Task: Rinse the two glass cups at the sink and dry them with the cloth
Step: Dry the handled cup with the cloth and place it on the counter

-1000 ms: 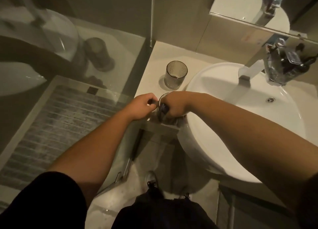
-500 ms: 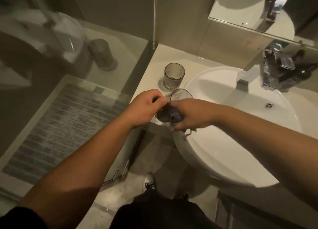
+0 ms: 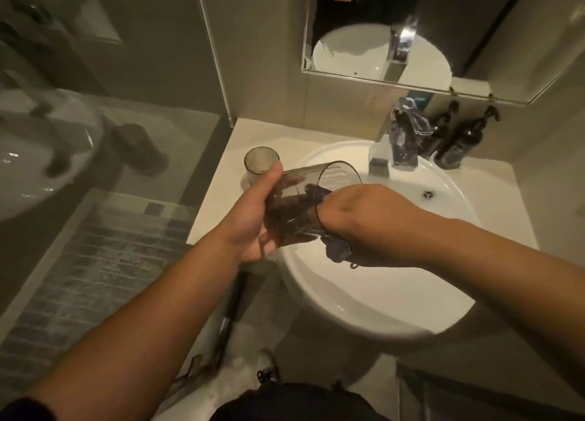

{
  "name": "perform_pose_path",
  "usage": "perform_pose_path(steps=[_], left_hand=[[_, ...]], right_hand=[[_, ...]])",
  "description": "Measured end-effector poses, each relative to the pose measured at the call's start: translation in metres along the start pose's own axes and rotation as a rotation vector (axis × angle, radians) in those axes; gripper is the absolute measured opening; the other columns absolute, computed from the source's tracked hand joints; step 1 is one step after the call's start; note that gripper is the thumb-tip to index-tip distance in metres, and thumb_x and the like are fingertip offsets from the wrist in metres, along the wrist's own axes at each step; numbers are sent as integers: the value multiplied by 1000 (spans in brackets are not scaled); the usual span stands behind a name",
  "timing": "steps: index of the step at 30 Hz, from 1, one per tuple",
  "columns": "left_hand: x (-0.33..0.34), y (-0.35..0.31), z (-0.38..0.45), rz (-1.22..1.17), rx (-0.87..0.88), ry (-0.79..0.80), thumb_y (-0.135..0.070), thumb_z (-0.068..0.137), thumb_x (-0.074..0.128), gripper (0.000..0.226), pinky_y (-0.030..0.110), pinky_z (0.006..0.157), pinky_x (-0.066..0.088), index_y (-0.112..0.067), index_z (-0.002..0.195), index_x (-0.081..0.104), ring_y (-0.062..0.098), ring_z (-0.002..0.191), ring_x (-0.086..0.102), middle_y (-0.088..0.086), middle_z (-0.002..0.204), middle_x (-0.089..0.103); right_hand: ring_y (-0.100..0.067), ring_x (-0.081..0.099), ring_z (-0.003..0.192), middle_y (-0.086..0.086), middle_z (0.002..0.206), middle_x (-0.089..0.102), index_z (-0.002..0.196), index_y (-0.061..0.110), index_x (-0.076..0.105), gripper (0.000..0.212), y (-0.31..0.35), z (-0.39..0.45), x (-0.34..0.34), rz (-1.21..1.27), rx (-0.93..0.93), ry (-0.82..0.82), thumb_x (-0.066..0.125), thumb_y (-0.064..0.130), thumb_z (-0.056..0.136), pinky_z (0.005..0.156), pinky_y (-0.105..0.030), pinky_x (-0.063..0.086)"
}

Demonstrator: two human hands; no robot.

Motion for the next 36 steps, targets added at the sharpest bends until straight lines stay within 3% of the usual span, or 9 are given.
perform_pose_path(steps=[5,10,15,19,21,23,27,31,36], left_hand=[[20,-22,-1,27,266,-132,-47,100,44,54,44,94,54,-4,129,62,29,103,68,16,114,70],[28,-46,-17,205,477,-206,-51,83,60,32,53,100,52,-30,102,73,28,107,69,7,109,74],[35,-57,-35,354,660,-174,-55,79,57,37,57,103,49,-36,108,69,37,115,62,19,123,65],[42,-64,-51,432,821,-124,-49,80,56,42,46,94,52,-33,119,60,32,109,62,26,125,58],[44,-65,-50,482,796,-69,-53,80,62,44,55,99,49,-41,122,59,36,117,59,25,132,54],[47,-63,-45,456,656,37,-57,79,61,49,61,96,50,-48,127,56,42,123,57,17,139,54],[58,-52,-39,264,270,117,-73,84,45,57,50,71,58,-37,124,61,33,108,69,6,121,72],[56,-64,-38,334,419,-53,-61,88,53,42,38,70,57,-30,113,67,27,101,70,7,109,74],[53,-70,-46,365,622,-116,-60,82,50,35,56,103,48,-45,105,71,36,123,59,8,124,66]], right_hand=[[-24,65,77,2,92,73,110,25,67,38,-17,-16,-18,230,219,-133,67,17,73,64,-33,54],[6,64,81,30,96,63,123,35,59,56,-22,-24,-18,811,376,-84,72,4,78,65,-6,48],[-6,62,48,11,61,68,124,14,55,47,-8,-29,-18,1368,328,-45,56,-14,87,42,-14,47],[-27,72,79,-22,98,70,117,-11,59,46,4,-24,-24,2035,235,-208,30,-20,81,58,-25,58],[-21,71,64,-13,87,72,106,6,71,47,-1,-27,-22,1947,285,-260,39,-14,78,51,-22,55],[-11,64,50,-1,79,70,110,25,69,47,-14,-36,-34,1389,346,-267,51,-3,77,46,-19,51],[-10,58,68,20,88,64,122,56,45,69,3,-25,-45,398,119,-18,56,7,75,59,-21,49],[-8,59,72,19,90,64,129,45,49,64,5,-24,-44,489,204,-89,60,8,78,63,-13,45],[-7,62,45,7,61,65,115,31,60,43,-3,-39,-37,1244,415,-288,58,3,82,40,-17,45]])
Point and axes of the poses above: each hand's wrist, its own z-axis towards the middle knuckle, its own x-axis out of the palm, y = z × x, the point moved 9 cm from there along z, towards the middle knuckle
